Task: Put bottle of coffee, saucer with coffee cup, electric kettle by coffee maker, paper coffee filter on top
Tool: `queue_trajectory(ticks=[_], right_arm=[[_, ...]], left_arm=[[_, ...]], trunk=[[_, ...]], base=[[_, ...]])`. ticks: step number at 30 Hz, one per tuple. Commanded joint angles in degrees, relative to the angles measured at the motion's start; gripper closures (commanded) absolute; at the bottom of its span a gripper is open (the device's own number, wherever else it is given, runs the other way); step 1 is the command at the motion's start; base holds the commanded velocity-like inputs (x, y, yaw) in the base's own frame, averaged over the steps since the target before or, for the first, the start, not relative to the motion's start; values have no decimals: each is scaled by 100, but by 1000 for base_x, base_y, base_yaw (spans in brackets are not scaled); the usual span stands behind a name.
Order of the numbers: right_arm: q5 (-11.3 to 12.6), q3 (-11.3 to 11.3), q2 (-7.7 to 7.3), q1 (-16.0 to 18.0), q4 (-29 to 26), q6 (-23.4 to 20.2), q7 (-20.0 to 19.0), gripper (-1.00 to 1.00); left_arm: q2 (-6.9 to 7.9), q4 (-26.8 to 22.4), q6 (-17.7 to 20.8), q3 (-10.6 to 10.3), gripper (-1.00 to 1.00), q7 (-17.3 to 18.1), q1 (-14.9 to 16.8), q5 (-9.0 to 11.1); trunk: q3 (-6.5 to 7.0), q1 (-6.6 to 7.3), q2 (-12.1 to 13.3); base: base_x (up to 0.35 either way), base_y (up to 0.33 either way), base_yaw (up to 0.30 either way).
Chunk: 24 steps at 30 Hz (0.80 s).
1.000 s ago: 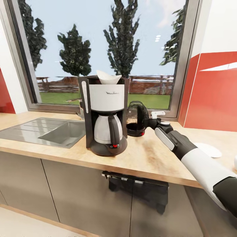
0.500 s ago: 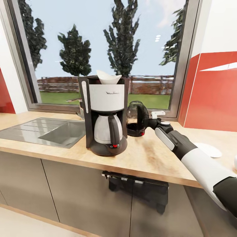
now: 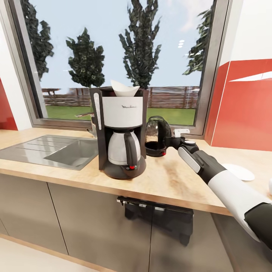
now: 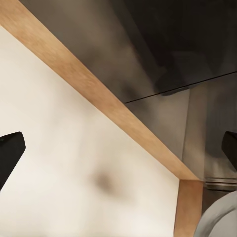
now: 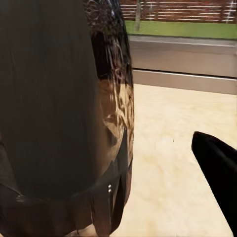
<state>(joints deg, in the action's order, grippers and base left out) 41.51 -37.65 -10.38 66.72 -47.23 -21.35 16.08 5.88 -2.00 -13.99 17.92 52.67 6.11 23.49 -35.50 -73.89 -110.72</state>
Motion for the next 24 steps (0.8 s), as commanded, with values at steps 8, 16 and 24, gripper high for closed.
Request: queue_trajectory(ticks=[8,16,24], right_arm=[[59,-32,-8,8,-14,-9,56,-100],[59,-32,-8,8,-15,-9,56,-100],[59,-32,-8,8,-15,-12,61,-100]], left_arm=[[1,7,-34,45,-100,15,5,-46],[1,7,-34,53,-100,15,5,-46],[1,7,-34,59,-100,15,5,-46]], trunk=[[-7,1,-3],[-7,1,-3],[-7,1,-3]], base=[[0,0,0],[-20,0,0],[-166,0,0]])
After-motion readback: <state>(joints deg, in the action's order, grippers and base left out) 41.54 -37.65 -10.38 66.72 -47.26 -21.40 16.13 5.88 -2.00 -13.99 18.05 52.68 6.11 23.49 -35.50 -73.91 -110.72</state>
